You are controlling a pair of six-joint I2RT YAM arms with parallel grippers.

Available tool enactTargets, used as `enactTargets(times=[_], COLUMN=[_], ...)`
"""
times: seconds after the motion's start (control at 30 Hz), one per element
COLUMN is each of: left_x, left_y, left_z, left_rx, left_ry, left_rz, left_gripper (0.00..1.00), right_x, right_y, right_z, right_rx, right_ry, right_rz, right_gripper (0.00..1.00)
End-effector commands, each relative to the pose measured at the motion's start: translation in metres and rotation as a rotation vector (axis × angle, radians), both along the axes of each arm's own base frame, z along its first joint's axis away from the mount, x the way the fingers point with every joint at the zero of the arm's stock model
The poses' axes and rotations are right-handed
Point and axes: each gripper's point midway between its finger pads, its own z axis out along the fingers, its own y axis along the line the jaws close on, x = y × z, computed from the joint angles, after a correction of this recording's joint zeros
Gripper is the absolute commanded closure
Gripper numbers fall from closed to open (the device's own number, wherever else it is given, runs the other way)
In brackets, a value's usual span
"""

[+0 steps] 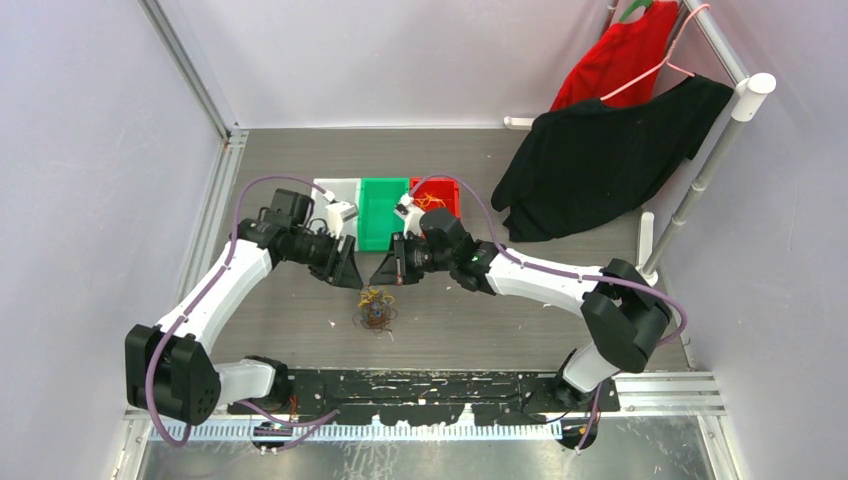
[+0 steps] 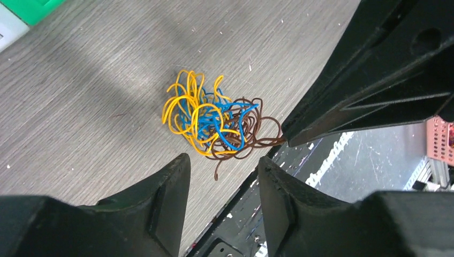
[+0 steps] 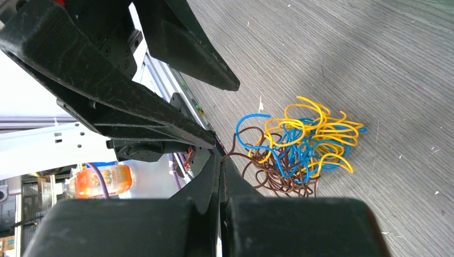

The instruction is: Untangle the cables

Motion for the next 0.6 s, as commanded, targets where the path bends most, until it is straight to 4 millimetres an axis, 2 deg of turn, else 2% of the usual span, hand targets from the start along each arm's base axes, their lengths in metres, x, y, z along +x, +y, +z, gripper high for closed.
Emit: enactTargets(times=[0.0, 0.1, 0.2, 0.43, 0.53, 0.57], left_x=[0.013, 0.012, 0.013, 0.017, 0.017, 0.017], left_y=[0.000, 0.002, 0.002, -0.004, -0.007, -0.009], left_z=[0.009, 0.002, -0.005, -0.011, -0.007, -0.013], left_rx=[-0.013, 0.000, 0.008, -0.022, -0.044, -0.044], left_ry=[-0.045, -0.031, -0.003, 0.018, 0.003, 0.029], left_rz=[0.066, 0.079, 0.096, 0.099, 0.071, 0.064], left_gripper=[0.46, 0.40, 0.38, 0.51, 0.56, 0.57], right_x=[0.000, 0.000, -0.001, 0.000, 0.005, 0.006], right_y=[0.002, 0.001, 0.000, -0.003, -0.007, -0.009], right_z=[0.027, 0.025, 0.023, 0.019, 0.009, 0.004], right_rx=[0.080, 0.077, 0.073, 0.055, 0.009, -0.014], right_ry=[-0.051, -0.052, -0.052, -0.056, -0.063, -0.062], right_rz=[0.005, 0.003, 0.001, -0.008, -0.033, -0.038], right_gripper=[0.99, 0.99, 0.99, 0.99, 0.99, 0.99])
